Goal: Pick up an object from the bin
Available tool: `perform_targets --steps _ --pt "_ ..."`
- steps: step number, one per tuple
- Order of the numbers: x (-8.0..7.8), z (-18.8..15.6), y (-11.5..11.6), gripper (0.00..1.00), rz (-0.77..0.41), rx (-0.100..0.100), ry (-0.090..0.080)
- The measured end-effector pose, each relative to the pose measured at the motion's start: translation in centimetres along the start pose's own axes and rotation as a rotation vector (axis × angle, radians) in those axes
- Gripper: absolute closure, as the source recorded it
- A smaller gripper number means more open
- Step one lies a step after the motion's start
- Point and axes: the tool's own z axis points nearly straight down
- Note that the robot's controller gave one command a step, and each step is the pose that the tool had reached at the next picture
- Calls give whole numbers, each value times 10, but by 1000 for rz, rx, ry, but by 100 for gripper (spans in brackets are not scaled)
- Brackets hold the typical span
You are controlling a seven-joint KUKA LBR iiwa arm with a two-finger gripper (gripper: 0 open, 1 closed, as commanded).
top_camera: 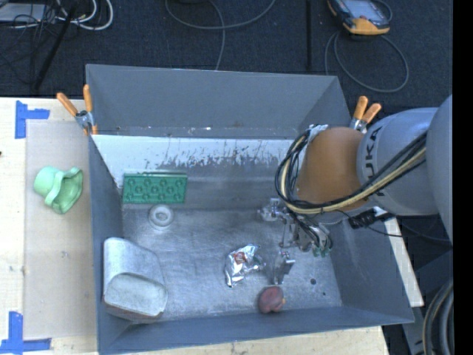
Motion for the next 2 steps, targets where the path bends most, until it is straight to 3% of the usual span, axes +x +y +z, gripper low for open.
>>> perform_targets --steps 1,2 --pt "27 -4 53 0 -135 0 -7" --pt "27 -6 54 100 -139 0 -1"
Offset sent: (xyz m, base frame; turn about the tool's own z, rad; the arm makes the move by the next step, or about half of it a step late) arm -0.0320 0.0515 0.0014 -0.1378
